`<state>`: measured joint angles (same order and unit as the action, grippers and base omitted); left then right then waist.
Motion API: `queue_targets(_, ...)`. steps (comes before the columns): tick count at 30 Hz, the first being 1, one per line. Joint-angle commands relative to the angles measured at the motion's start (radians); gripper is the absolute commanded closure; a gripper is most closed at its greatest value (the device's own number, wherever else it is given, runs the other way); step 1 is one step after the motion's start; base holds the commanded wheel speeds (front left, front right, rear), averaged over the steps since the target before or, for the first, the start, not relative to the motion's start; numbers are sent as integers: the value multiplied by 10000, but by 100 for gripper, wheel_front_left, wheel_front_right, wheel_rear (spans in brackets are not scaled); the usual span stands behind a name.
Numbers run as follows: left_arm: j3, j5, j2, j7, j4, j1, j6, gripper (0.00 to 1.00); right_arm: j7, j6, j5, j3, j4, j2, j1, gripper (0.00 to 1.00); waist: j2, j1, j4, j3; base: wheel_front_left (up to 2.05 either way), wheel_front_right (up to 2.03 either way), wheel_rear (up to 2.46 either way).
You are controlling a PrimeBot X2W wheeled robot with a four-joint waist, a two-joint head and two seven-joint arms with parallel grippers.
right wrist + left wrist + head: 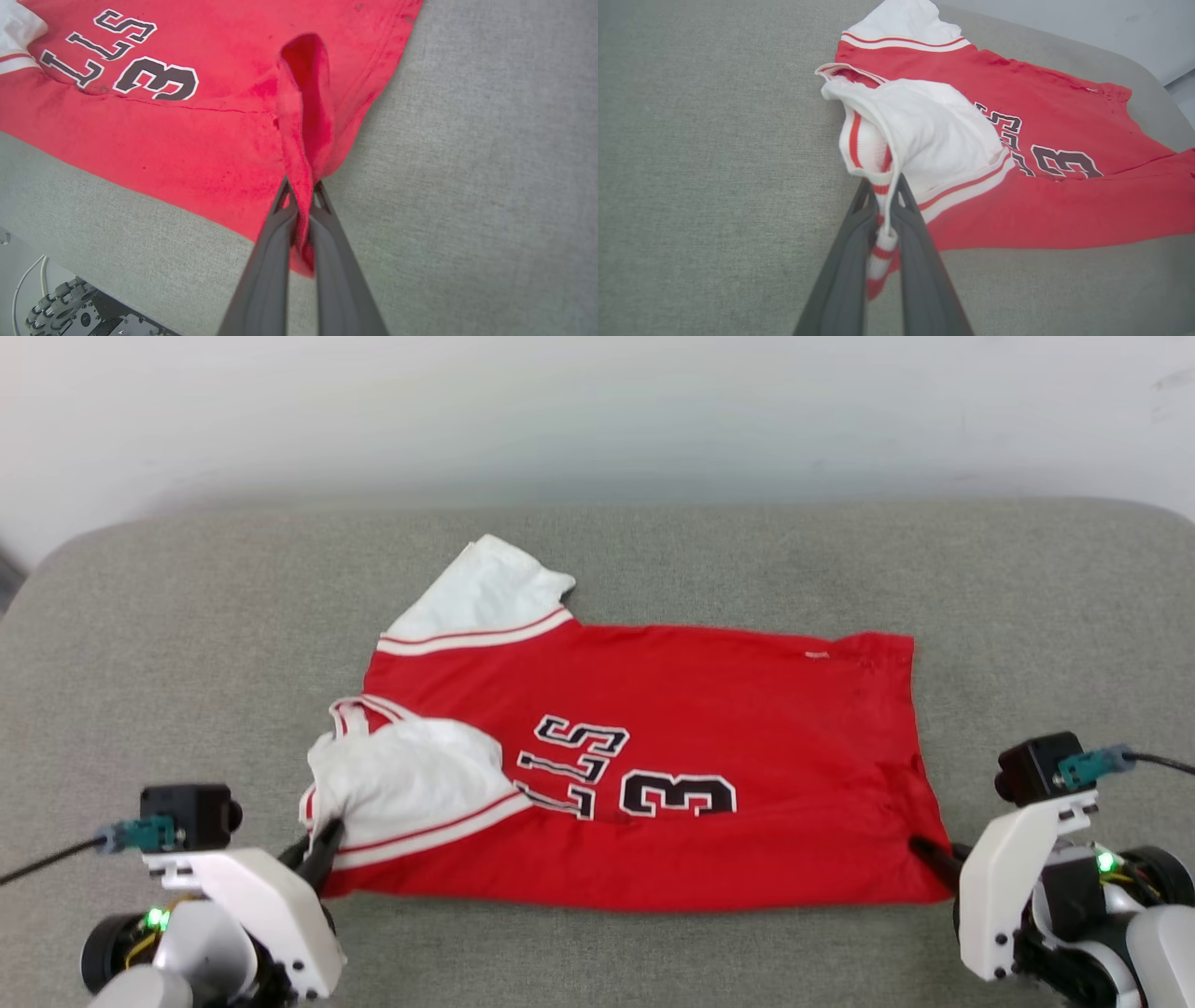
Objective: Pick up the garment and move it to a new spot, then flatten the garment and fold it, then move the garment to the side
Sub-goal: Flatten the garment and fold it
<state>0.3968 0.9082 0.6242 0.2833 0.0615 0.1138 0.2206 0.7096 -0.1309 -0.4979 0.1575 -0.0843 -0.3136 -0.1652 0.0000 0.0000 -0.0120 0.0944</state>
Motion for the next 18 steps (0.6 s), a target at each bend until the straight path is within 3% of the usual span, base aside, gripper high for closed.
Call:
queue_targets(1,-45,24,73,-32,128,-265,104,100,52,4,1,-78,128,-35,232,100,0,0,-10,-163,0,0,0)
queue_targets(6,138,308,-33,189,451,-1242,416,100,378,4,192,-555,439,90,1069,100,0,0,-36,-289,0,0,0)
queue_targets(11,277,534,-439,128,-272,-1442,432,100,496,5,368,-924,-41,309,1595,100,0,0,-89,-239,0,0,0)
queue_targets(12,276,609,-577,72,-446,-1335,367,59,418,4,291,-918,-141,375,1620,71,0,0,-84,-210,0,0,0)
queue_targets(13,298,475,-770,-208,-987,-904,163,0,-692,4,230,-664,-322,323,1491,0,0,0,-184,-151,0,0,0)
queue_targets(18,-49,-69,-657,-1118,-781,-576,373,0,-2881,4,712,-549,40,282,1242,0,0,0,-392,-277,0,0,0)
